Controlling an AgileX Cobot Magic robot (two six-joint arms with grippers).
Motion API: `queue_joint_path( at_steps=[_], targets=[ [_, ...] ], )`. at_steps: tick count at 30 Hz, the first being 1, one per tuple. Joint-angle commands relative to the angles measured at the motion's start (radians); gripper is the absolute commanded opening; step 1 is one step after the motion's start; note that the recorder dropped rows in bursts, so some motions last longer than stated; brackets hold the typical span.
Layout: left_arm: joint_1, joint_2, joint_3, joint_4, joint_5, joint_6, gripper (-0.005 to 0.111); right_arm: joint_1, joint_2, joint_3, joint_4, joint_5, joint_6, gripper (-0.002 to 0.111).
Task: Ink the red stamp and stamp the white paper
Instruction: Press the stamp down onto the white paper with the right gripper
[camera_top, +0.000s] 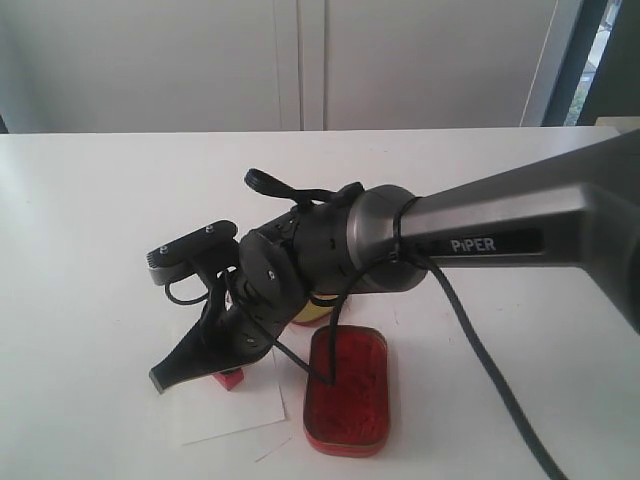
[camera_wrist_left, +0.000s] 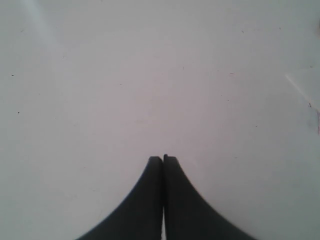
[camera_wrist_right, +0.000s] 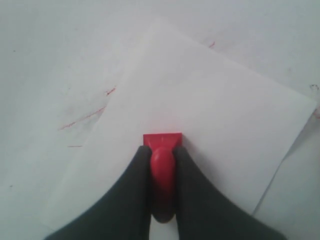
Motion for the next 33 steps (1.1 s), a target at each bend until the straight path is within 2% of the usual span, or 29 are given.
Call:
queue_joint_path(
  at_steps=[1,28,33],
  targets=[
    [0.002,-0.004,0.009,0.0,0.004,-0.003,0.0,-0.005,0.067,0.03,0.011,0.136,-0.003,0.0],
    [0.002,-0.004,0.009,0.0,0.004,-0.003,0.0,-0.005,0.078,0.03,0.015,0.192,-0.001,0.0],
    [0.002,-0.004,0.009,0.0,0.004,-0.003,0.0,-0.005,0.078,0.03,0.017,0.135,0.007,0.0]
  ],
)
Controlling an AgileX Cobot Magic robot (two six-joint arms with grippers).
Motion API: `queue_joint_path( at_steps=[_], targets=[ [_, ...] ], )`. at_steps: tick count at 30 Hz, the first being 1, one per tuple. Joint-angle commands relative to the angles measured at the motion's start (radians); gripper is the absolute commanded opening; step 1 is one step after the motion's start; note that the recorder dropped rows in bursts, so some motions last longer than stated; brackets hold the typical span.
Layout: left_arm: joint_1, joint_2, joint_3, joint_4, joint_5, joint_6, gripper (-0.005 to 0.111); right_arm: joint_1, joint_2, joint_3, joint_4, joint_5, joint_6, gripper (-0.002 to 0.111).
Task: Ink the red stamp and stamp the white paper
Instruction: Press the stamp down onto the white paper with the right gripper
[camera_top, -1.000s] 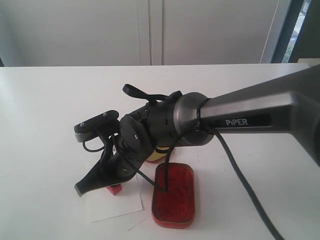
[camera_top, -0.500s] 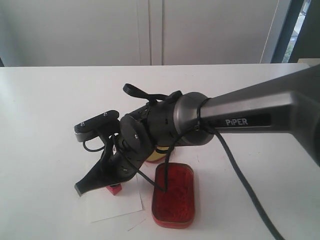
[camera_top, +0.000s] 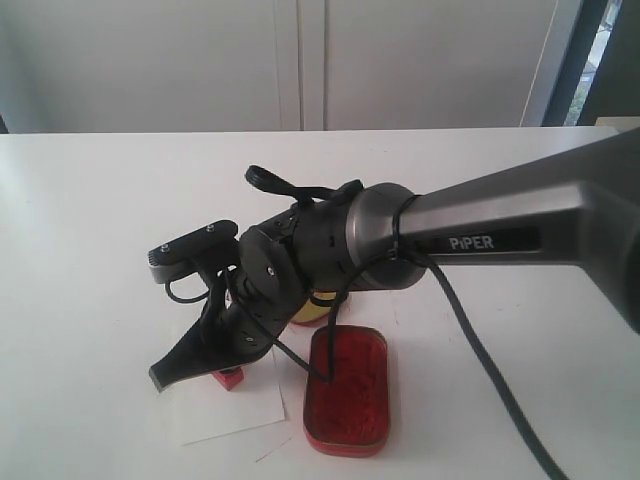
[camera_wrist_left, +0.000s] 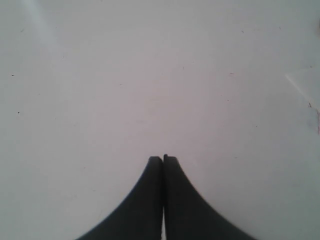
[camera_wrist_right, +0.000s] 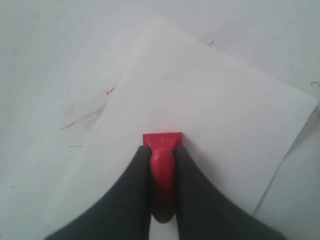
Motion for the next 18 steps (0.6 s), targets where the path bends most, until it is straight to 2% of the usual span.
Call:
queue_joint_path(
  at_steps=[1,6,11,18],
  targets=[
    [0.002,-0.004,0.009,0.0,0.004,-0.003,0.0,-0.002,0.072,0.039,0.004,0.125,0.007,0.0],
    [0.002,-0.004,0.009,0.0,0.004,-0.003,0.0,-0.002,0.072,0.039,0.017,0.182,0.007,0.0],
    [0.002,-0.004,0.009,0.0,0.004,-0.003,0.0,-0.002,0.072,0.039,0.017,0.112,0.007,0.0],
    [0.002,-0.004,0.009,0.0,0.004,-0.003,0.0,-0.002,0.072,0.039,0.017,0.132,0.007,0.0]
  ],
)
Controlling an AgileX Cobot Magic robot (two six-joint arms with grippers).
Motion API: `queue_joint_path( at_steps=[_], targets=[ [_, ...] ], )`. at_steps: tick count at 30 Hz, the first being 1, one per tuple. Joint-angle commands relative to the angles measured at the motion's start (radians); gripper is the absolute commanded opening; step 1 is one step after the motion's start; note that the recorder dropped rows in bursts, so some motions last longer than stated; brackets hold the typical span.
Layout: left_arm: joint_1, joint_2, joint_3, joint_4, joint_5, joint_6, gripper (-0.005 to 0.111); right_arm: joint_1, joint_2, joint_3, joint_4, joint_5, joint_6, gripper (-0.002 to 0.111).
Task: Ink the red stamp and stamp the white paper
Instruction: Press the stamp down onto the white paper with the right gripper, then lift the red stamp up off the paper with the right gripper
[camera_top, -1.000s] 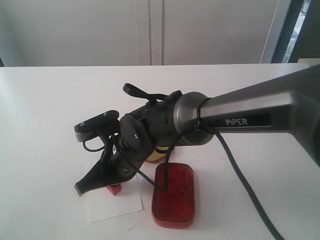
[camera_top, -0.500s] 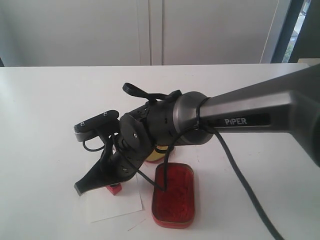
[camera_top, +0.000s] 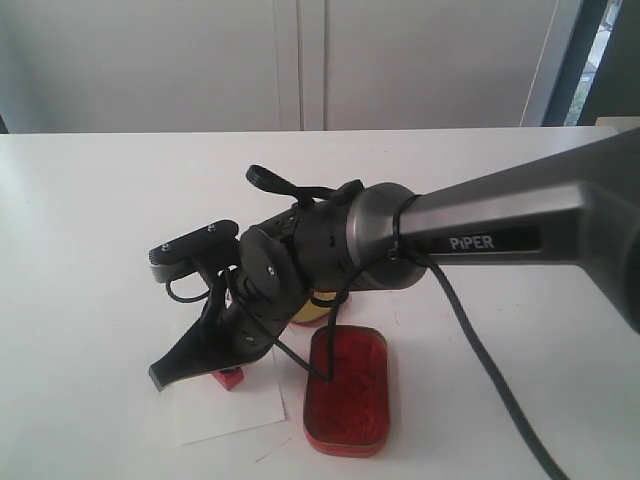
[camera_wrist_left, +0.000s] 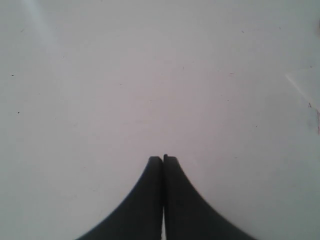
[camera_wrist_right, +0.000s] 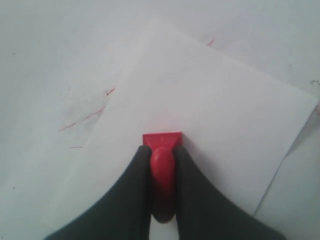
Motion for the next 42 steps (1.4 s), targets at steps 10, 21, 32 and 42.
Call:
queue_joint_path(
  at_steps=[10,21,32,42],
  targets=[
    [0.002,-0.004,0.009,0.0,0.004,-0.003,0.0,-0.002,0.025,0.039,0.009,0.113,0.007,0.0],
    [0.002,-0.004,0.009,0.0,0.004,-0.003,0.0,-0.002,-0.055,0.037,0.007,0.073,0.007,0.0],
    [0.002,-0.004,0.009,0.0,0.004,-0.003,0.0,-0.002,-0.072,-0.012,-0.021,0.038,0.009,0.0],
    [0.002,-0.004,0.009,0.0,0.004,-0.003,0.0,-0.002,-0.106,-0.012,-0.03,-0.004,0.009,0.0]
  ],
)
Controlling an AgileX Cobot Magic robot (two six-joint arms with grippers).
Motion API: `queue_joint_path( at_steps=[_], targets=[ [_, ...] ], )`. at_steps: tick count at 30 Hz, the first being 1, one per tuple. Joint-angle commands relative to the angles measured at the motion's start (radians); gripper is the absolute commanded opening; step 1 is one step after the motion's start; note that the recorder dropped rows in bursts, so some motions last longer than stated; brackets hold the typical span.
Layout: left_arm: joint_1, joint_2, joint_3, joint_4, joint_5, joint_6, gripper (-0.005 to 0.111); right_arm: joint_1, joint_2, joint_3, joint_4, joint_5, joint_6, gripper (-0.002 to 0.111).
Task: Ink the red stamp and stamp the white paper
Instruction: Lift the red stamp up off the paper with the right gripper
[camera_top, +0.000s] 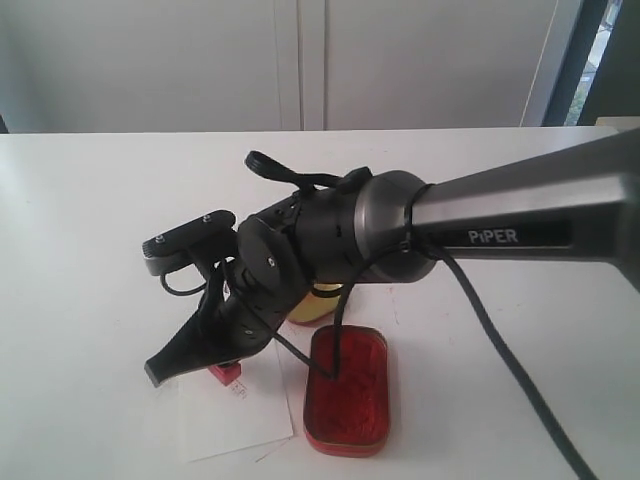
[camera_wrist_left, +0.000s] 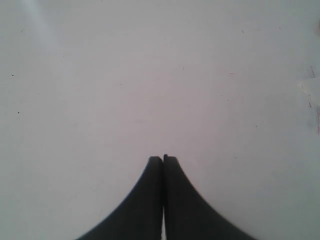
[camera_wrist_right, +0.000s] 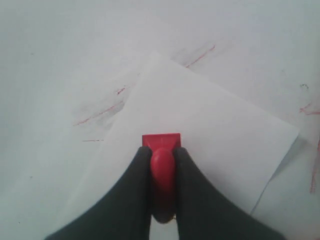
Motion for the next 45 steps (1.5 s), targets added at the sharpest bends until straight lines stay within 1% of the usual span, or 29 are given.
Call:
queue_joint_path(
  at_steps=[1,7,13,24,34,45],
  targets=[
    [0.002,-0.004,0.009,0.0,0.004,-0.003,0.0,-0.002,-0.033,-0.004,-0.01,-0.018,0.001,0.0],
    [0.002,-0.004,0.009,0.0,0.004,-0.003,0.0,-0.003,-0.044,-0.004,-0.003,-0.02,0.001,0.0],
    [0.002,-0.004,0.009,0.0,0.004,-0.003,0.0,-0.06,-0.044,-0.004,0.154,-0.009,-0.02,0.0],
    [0.002,-0.004,0.009,0.0,0.004,-0.003,0.0,-0.204,-0.044,-0.003,0.535,0.086,-0.36,0.0],
    [0.002,-0.004,0.009,0.0,0.004,-0.003,0.0,-0.341,-0.044,0.002,0.878,0.247,-0.669,0.0],
    [0.002,-0.004,0.009,0.0,0.004,-0.003,0.0,-0.506,-0.044,0.129,1.166,0.343,-0.903,0.0]
  ],
)
